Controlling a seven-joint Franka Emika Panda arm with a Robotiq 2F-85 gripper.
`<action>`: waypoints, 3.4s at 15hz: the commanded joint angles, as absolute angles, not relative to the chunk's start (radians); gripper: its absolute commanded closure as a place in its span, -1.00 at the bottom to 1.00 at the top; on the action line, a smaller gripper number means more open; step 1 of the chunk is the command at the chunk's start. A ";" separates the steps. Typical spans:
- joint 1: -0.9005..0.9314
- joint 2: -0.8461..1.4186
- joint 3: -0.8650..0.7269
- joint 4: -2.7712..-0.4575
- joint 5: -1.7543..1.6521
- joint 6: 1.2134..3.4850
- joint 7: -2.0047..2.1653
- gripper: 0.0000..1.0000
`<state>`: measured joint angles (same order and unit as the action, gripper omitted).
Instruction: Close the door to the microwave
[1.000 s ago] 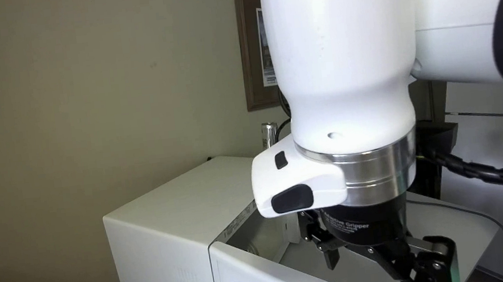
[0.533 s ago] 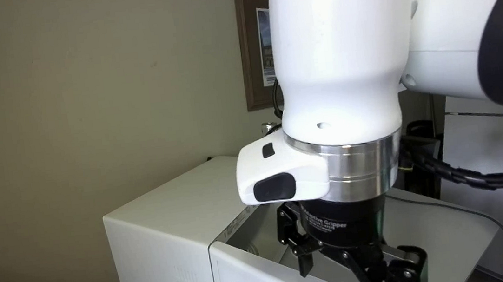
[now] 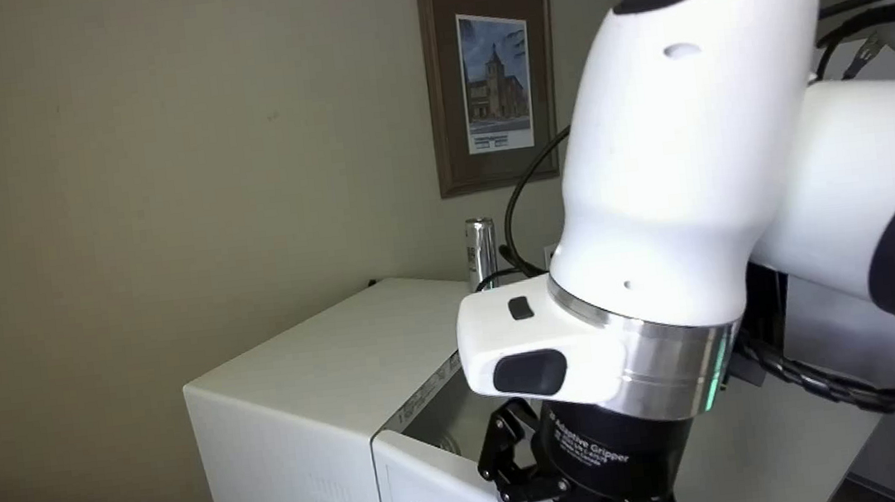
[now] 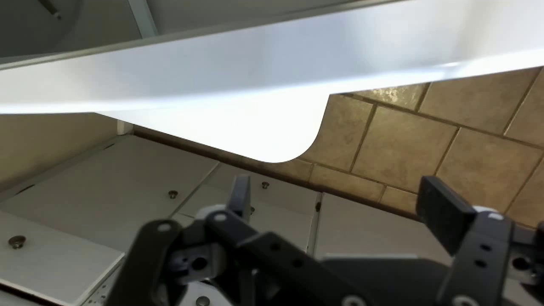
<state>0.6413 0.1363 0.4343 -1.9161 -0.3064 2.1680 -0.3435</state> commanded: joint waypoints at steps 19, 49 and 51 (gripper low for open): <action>0.589 -0.175 0.473 -2.248 0.080 1.860 -0.125 1.00; 0.433 -0.455 0.513 -2.514 0.070 1.803 0.546 1.00; 0.440 -0.464 0.508 -2.518 0.100 1.839 0.508 1.00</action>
